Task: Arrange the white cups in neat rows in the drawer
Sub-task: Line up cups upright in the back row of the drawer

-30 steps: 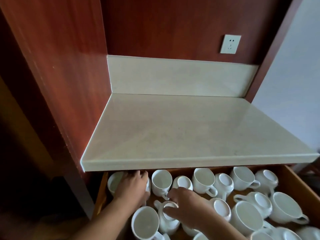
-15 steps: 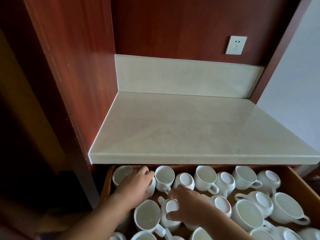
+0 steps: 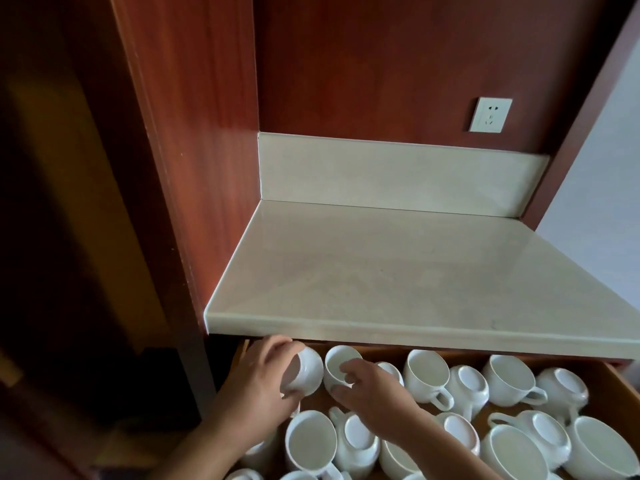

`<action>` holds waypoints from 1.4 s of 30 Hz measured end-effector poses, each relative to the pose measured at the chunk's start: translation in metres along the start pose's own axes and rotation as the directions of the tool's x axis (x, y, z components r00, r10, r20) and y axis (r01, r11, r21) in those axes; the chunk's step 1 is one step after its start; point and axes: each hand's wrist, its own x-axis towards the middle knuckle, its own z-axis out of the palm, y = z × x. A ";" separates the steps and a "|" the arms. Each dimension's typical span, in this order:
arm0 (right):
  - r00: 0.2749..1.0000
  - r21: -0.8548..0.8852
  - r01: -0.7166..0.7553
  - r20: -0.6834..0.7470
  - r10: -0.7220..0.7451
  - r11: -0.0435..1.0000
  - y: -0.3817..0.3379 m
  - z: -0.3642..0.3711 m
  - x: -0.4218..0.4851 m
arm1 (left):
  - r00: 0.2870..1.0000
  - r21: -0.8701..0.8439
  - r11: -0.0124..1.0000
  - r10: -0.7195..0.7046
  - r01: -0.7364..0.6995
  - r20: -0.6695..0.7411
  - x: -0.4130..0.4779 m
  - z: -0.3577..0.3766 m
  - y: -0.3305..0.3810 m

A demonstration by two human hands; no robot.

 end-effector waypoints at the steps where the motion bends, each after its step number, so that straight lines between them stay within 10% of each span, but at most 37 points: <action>1: 1.000 0.100 -0.012 0.003 0.011 0.995 -0.006 -0.001 -0.001 | 0.998 -0.080 0.997 -0.022 0.018 -0.051 -0.001 -0.007 0.005; 5: 0.976 0.699 -0.127 0.213 -0.036 0.704 -0.028 -0.008 -0.010 | 0.916 -0.545 0.771 -0.401 0.329 -0.014 -0.007 -0.027 0.022; 8: 0.941 0.841 -0.227 0.319 -0.111 0.491 -0.033 -0.010 -0.016 | 0.831 -0.839 0.336 -0.512 0.427 0.218 -0.010 -0.025 0.031; 10: 0.941 0.854 -0.233 0.319 -0.113 0.465 -0.030 -0.007 -0.013 | 0.828 -0.853 0.275 -0.490 0.443 0.272 -0.012 -0.020 0.029; 14: 0.985 0.782 -0.125 0.174 -0.020 0.610 -0.024 0.004 -0.005 | 0.843 -0.597 0.595 -0.376 0.538 0.384 -0.009 -0.017 0.003; 18: 0.989 0.511 -0.073 -0.074 0.128 0.857 -0.021 0.018 -0.003 | 0.909 -0.011 0.964 -0.245 0.264 0.337 0.002 -0.020 -0.030; 25: 0.968 0.453 -0.034 -0.205 0.142 0.891 -0.027 0.038 0.002 | 0.897 0.255 0.965 -0.067 -0.053 0.438 0.017 -0.001 -0.059; 42: 0.971 0.132 -0.152 -0.168 0.173 0.980 -0.053 0.052 0.029 | 0.928 0.272 0.960 -0.042 -0.065 0.371 0.011 0.016 -0.061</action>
